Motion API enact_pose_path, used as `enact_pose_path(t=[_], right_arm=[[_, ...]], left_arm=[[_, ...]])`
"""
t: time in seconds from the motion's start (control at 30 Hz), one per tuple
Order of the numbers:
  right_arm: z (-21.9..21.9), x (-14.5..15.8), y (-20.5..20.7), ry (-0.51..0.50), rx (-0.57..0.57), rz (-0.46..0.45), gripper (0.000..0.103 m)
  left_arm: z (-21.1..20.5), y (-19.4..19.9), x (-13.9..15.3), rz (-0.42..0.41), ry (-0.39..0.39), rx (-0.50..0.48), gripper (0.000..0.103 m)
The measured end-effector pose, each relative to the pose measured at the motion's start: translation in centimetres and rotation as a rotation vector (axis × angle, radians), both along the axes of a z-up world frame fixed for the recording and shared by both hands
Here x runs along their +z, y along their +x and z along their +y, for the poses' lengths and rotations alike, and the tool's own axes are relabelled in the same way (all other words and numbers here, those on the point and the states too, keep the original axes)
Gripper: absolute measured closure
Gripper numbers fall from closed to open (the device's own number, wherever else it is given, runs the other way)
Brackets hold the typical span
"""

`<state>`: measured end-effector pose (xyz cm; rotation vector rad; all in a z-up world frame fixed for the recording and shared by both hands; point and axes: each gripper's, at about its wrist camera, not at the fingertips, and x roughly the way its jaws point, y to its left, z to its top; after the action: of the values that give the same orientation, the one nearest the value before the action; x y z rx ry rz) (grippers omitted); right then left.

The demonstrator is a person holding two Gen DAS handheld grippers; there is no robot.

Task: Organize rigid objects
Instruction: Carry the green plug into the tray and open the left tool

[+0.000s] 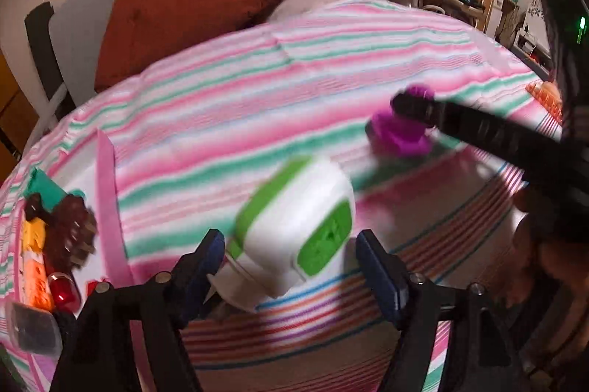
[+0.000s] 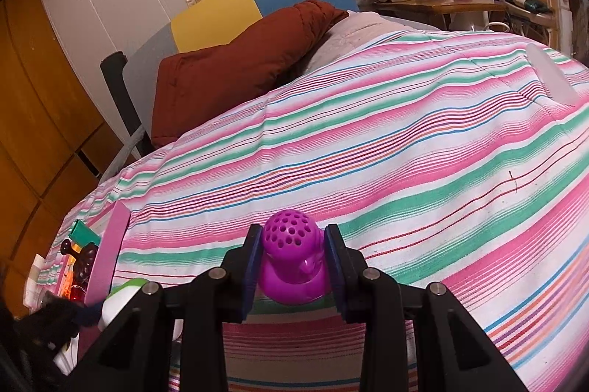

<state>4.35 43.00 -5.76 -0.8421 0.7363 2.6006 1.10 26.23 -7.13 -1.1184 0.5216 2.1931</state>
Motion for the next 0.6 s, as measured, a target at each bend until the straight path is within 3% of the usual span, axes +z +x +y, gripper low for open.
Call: enact_pose_path(t=[0.1,0.2,0.6], right_arm=[[0.1,0.0,0.0,-0.005,0.001,0.002,0.068],[-0.1,0.0,-0.2,0.000,0.003,-0.004,0.068],[-0.4,-0.1,0.0,0.006,0.002,-0.005,0.068]], left_arm=[[-1.0,0.3,0.5,-0.019,0.093,0.013,0.059],[-1.0,0.9,1.2,0.016,0.097,-0.012,0.061],[-5.0,2.1,4.9,0.065,0.232,0.063,0.062]])
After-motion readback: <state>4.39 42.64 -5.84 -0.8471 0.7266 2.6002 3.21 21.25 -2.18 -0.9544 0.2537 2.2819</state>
